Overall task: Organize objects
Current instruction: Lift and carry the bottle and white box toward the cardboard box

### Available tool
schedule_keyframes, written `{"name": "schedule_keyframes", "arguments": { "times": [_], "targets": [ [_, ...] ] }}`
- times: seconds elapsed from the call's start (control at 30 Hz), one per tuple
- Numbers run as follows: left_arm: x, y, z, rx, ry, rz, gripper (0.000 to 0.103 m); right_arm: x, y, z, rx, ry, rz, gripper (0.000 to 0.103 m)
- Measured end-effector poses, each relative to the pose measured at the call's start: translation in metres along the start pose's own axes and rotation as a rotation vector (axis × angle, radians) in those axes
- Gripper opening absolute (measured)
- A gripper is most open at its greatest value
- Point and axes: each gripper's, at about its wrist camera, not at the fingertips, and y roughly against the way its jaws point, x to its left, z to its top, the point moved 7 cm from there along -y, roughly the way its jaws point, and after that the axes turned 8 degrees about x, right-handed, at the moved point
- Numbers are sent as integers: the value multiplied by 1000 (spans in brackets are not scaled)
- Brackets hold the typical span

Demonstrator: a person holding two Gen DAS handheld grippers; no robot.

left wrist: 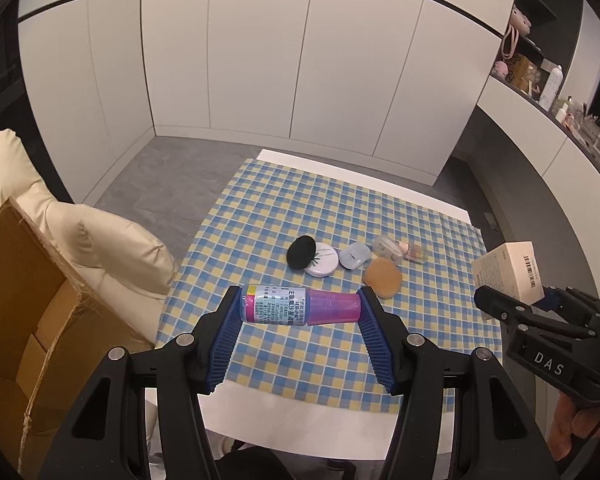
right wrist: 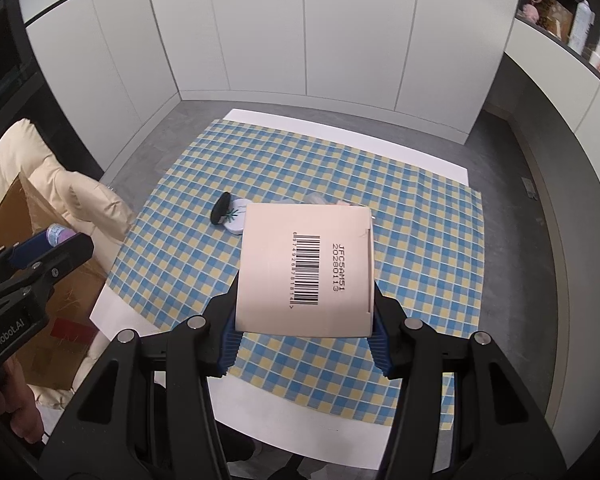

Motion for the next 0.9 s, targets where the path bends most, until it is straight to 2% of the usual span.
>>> {"name": "schedule_keyframes", "arguments": {
  "times": [0.9],
  "targets": [
    [38, 15, -8, -25, 51, 50, 57, 44, 0, 9, -17, 72, 30, 54]
  ]
}}
